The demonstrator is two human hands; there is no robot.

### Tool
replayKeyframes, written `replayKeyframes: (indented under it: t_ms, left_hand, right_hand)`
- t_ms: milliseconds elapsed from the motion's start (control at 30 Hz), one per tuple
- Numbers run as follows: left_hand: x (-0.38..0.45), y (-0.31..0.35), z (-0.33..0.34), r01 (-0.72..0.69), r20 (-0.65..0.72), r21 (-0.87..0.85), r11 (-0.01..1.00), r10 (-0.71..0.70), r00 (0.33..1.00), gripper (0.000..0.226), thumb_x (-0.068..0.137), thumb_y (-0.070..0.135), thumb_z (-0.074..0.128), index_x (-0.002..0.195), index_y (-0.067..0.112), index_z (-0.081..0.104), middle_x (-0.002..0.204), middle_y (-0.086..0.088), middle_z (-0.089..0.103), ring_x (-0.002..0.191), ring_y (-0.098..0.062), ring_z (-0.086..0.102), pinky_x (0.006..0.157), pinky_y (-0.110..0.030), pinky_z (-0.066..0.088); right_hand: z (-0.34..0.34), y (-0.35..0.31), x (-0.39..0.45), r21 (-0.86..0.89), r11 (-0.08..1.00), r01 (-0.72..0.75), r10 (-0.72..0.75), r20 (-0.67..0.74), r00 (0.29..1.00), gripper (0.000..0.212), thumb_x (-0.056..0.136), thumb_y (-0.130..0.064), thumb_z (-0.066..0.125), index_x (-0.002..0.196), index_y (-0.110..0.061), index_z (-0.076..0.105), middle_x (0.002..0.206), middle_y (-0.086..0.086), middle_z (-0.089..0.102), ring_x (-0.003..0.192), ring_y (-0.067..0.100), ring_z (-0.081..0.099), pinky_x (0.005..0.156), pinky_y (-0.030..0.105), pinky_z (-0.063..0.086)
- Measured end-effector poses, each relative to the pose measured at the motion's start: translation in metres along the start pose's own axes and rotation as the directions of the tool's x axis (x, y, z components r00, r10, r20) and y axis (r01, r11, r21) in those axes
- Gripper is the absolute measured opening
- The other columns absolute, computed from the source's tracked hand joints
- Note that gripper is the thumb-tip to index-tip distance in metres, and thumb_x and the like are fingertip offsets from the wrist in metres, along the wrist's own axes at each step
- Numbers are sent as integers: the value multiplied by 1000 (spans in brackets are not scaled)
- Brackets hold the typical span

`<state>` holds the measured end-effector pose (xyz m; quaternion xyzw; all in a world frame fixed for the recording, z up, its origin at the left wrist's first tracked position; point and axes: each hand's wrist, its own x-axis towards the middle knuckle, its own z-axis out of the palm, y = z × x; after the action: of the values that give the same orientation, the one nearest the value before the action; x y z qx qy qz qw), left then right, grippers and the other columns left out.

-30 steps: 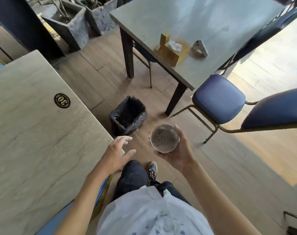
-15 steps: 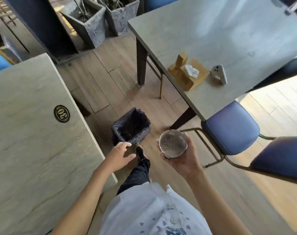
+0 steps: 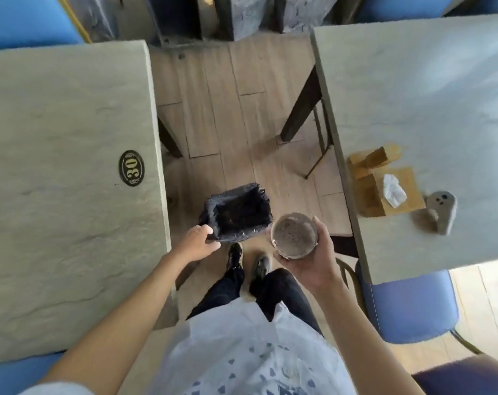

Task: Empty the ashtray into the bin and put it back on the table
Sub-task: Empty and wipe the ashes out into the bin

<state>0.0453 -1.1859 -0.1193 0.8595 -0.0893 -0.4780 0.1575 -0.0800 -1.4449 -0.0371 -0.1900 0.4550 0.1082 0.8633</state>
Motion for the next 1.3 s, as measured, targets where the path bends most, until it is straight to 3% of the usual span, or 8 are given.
replayKeyframes:
  t_ms: [67, 267, 467, 600, 867, 1000, 1133, 1300]
  left_hand:
    - [11, -5, 1, 59, 10, -51, 997, -58, 998, 62, 94, 42, 62, 143, 8, 47, 148, -12, 48, 133, -28, 52, 106, -40, 45]
    - [30, -12, 10, 224, 60, -134, 965, -218, 974, 62, 94, 40, 61, 142, 4, 46, 144, -16, 50, 129, -30, 54, 100, -39, 45]
    - [70, -14, 41, 368, 138, -251, 895, -343, 929, 60, 94, 38, 58, 145, 8, 45, 147, -10, 50, 135, -26, 49, 107, -38, 42]
    - [108, -21, 60, 433, 183, -297, 851, -395, 901, 27, 94, 37, 61, 109, 17, 52, 113, -6, 57, 106, -21, 53, 97, -36, 45]
    - [213, -64, 98, 501, 241, -302, 811, -444, 863, 39, 92, 36, 63, 120, 9, 61, 119, -9, 64, 119, -30, 60, 96, -34, 46]
    - [266, -84, 113, 538, 163, -409, 737, -522, 838, 32, 90, 34, 61, 86, 2, 61, 117, -27, 67, 110, -40, 64, 92, -45, 51]
    - [308, -95, 134, 550, 138, -582, 599, -593, 793, 54, 88, 27, 64, 136, 4, 56, 132, -13, 65, 121, -32, 61, 103, -39, 51]
    - [347, -108, 164, 553, 88, -583, 595, -631, 771, 48, 89, 24, 61, 134, 10, 52, 131, -11, 61, 119, -33, 59, 96, -36, 48]
  right_hand:
    - [6, -10, 23, -34, 997, -67, 67, -2, 998, 57, 90, -57, 61, 129, -15, 61, 133, 23, 65, 121, 37, 65, 84, 43, 48]
    - [11, -35, 104, -253, 937, -241, 246, -15, 969, 70, 85, -59, 66, 141, -19, 57, 159, 20, 47, 137, 38, 52, 87, 45, 50]
    - [7, -45, 179, -312, 891, -330, 334, -44, 942, 51, 88, -55, 60, 122, -17, 65, 135, 16, 57, 122, 35, 51, 81, 44, 47]
    - [-6, -42, 221, -286, 883, -374, 379, -38, 925, 51, 89, -54, 57, 125, -18, 61, 138, 17, 52, 121, 34, 50, 80, 43, 45]
    - [-54, -23, 315, -278, 862, -424, 438, -13, 899, 50, 93, -51, 44, 123, -14, 60, 127, 18, 63, 120, 34, 57, 79, 43, 44]
    - [-81, -10, 365, -197, 897, -397, 402, -16, 916, 49, 94, -50, 48, 130, -16, 51, 122, 9, 62, 116, 31, 55, 82, 43, 49]
    - [-109, -1, 415, -194, 926, -323, 285, -201, 937, 63, 79, -58, 67, 128, -20, 61, 131, 13, 59, 117, 33, 55, 75, 40, 50]
    - [-132, 30, 463, -457, 813, -360, 244, -294, 924, 45, 89, -60, 57, 113, -24, 70, 116, 7, 68, 109, 29, 61, 74, 38, 54]
